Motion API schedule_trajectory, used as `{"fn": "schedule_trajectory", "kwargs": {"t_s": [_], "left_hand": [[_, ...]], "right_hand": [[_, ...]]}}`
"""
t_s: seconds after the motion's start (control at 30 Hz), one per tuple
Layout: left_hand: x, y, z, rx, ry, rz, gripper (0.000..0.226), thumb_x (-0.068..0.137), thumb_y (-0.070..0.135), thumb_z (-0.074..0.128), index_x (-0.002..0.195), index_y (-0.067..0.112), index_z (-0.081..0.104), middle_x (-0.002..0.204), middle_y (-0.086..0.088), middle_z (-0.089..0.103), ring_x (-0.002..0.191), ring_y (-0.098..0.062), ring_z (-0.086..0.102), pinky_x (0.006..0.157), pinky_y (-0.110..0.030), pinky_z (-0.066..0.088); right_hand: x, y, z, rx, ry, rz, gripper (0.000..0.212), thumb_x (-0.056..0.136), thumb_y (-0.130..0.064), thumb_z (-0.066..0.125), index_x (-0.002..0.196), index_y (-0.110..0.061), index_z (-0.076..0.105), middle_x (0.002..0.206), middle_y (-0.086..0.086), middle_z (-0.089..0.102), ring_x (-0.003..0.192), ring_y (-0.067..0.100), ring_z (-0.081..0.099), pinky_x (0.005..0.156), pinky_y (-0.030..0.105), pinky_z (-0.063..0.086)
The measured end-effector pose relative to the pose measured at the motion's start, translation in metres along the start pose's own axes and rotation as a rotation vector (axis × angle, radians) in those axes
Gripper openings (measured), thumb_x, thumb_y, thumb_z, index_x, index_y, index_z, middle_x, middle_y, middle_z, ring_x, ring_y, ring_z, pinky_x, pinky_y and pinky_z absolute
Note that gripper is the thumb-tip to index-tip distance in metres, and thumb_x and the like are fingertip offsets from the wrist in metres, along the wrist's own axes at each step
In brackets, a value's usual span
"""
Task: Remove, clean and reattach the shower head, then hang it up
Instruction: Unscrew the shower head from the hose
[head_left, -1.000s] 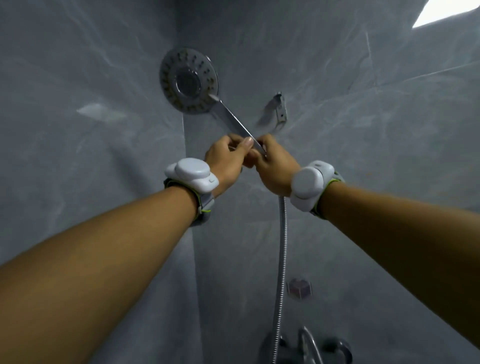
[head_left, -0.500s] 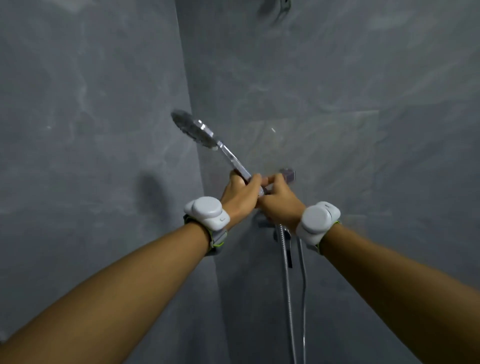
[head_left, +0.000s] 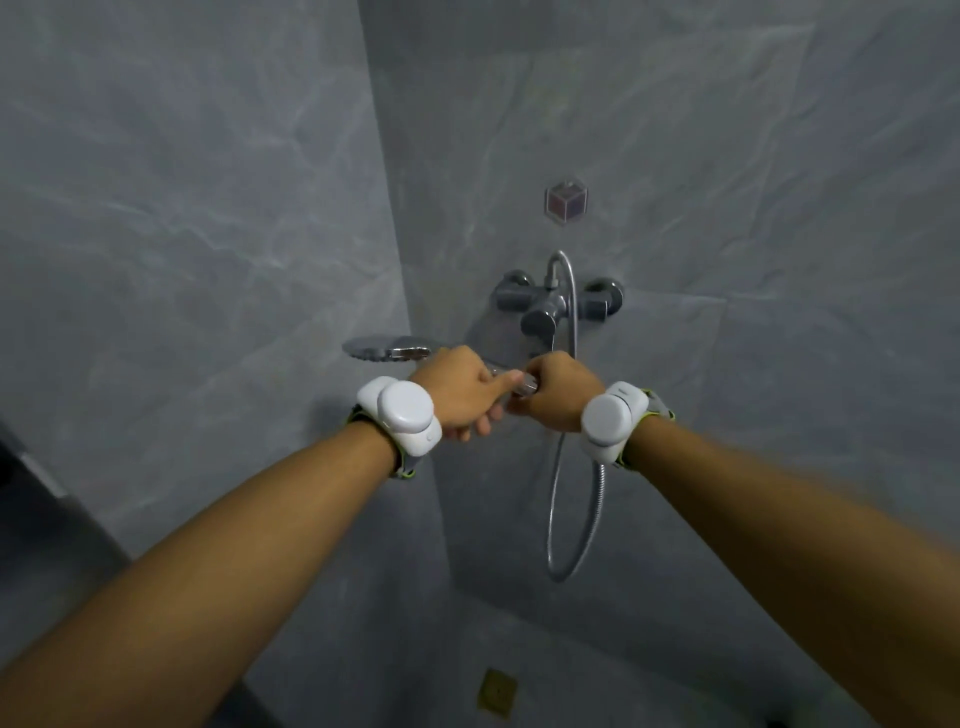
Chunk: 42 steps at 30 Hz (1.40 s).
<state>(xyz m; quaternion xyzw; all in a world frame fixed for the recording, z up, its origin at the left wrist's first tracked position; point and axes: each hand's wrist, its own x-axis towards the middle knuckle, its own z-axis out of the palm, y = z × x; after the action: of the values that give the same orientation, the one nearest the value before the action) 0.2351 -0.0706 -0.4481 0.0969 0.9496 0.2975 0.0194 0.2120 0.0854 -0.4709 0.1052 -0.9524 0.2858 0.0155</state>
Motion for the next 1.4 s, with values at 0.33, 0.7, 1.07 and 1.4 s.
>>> {"fn": "schedule_trajectory", "kwargs": {"t_s": [0.33,0.7,1.07,1.4], "left_hand": [[-0.010,-0.013,0.061,0.388,0.081,0.197,0.042,0.077,0.026,0.065,0.116,0.023,0.051,0.112,0.006,0.054,0.108,-0.021,0.046,0.093,-0.039,0.034],[-0.008,-0.064,0.108,0.665,0.034,0.140,0.020,0.089,0.033,0.060,0.102,0.017,0.062,0.099,-0.010,0.069,0.090,-0.036,0.065,0.063,-0.032,0.037],[0.027,-0.117,0.107,0.364,-0.431,-0.069,0.025,0.081,0.019,0.061,0.061,0.012,0.048,0.060,-0.001,0.050,0.055,-0.022,0.049,0.046,-0.024,0.031],[0.038,-0.116,0.119,0.685,-0.218,0.221,0.016,0.085,0.030,0.062,0.080,0.015,0.064,0.094,-0.010,0.070,0.086,-0.034,0.067,0.062,-0.029,0.038]], "right_hand": [[-0.022,0.036,0.026,-0.096,-0.241,-0.037,0.030,0.075,-0.022,0.076,0.102,-0.011,0.067,0.093,0.006,0.068,0.083,0.023,0.064,0.071,0.032,0.049],[-0.022,0.036,0.070,0.006,-0.696,0.260,0.029,0.080,-0.024,0.077,0.076,-0.011,0.051,0.063,0.006,0.043,0.047,0.018,0.038,0.045,0.020,0.034],[-0.004,0.024,0.138,-0.513,-0.189,0.090,0.008,0.085,-0.022,0.057,0.085,-0.020,0.065,0.096,0.005,0.069,0.080,0.029,0.062,0.065,0.028,0.038],[0.019,0.031,0.126,-0.504,-0.668,0.110,0.033,0.080,-0.050,0.072,0.078,-0.018,0.061,0.070,-0.005,0.057,0.062,0.013,0.054,0.054,0.023,0.038]]}}
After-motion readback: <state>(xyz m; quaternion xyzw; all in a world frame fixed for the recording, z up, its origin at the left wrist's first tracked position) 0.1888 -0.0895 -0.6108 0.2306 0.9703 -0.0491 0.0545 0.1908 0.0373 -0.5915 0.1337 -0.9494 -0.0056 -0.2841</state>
